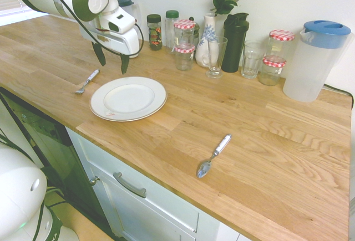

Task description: Put the fork into the plate

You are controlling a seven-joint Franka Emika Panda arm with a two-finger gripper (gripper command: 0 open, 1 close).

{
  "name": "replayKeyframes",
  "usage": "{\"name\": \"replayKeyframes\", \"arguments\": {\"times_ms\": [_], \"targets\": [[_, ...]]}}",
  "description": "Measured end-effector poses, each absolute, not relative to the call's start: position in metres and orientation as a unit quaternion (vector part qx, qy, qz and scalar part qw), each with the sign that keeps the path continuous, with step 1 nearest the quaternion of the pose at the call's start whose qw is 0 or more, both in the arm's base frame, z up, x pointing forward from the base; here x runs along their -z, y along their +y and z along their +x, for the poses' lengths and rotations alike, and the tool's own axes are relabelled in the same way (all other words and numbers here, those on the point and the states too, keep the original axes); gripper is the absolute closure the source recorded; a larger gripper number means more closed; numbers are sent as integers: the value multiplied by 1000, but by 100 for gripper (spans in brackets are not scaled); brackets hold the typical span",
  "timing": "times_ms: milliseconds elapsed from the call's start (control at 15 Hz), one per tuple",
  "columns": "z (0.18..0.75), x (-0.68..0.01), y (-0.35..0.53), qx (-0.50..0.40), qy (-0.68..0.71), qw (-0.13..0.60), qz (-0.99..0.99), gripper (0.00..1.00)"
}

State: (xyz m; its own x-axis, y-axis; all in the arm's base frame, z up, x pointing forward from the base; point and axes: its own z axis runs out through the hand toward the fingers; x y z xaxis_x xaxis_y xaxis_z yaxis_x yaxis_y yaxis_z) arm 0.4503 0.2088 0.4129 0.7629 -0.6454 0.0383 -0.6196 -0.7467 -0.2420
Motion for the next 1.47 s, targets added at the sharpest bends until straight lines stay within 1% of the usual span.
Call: {"name": "replayKeyframes", "arguments": {"times_ms": [200, 600, 800, 1067, 1467], "targets": [[471, -412, 269, 64, 327, 97, -938, 0], [495, -387, 324, -1, 332, 46, -942, 0], [498, -379, 329, -21, 341, 30, -939, 0], [484, -363, 336, -38, 332, 15, -942, 0], [492, -344, 310, -42, 309, -4, -950, 0]]}}
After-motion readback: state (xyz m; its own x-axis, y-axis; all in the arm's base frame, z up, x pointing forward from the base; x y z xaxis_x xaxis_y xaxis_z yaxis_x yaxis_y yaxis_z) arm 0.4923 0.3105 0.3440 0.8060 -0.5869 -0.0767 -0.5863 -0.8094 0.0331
